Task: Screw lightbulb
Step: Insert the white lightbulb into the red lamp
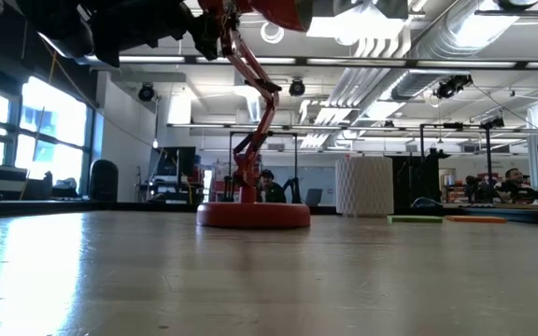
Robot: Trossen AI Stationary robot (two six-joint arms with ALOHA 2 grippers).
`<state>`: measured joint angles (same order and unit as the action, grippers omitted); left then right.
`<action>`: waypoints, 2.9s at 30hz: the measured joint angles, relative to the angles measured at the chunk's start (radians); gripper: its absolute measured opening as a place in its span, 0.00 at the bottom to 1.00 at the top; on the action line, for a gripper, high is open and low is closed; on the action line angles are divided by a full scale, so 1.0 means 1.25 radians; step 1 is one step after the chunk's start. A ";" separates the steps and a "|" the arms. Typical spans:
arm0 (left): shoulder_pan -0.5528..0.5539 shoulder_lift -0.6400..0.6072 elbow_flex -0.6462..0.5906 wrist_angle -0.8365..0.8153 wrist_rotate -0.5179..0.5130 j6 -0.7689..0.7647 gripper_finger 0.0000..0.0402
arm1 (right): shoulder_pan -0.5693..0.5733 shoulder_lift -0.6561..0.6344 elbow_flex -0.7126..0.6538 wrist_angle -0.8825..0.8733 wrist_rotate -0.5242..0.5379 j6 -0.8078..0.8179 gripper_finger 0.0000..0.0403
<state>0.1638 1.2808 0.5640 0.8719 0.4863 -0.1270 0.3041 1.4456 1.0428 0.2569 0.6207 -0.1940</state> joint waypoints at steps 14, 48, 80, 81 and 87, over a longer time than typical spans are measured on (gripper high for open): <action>0.002 0.000 0.000 -0.004 0.080 0.098 0.63 | -0.075 -0.003 0.011 -0.002 -0.115 0.748 0.58; 0.032 -0.001 0.002 -0.025 0.049 0.076 0.63 | -0.098 -0.051 0.004 -0.061 -0.200 0.381 0.74; 0.046 -0.001 0.000 0.001 0.024 -0.009 0.63 | 0.058 0.009 0.006 -0.080 0.159 -0.875 0.74; 0.046 -0.001 0.000 0.001 0.023 -0.009 0.63 | 0.054 0.011 0.006 -0.078 0.159 -0.874 0.74; 0.046 -0.001 0.000 0.000 0.025 -0.008 0.63 | 0.028 0.015 0.006 -0.057 0.155 -0.794 0.72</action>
<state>0.2216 1.2799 0.5644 0.8722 0.5177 -0.1368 0.3388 1.4647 1.0499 0.1854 0.8140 -1.1865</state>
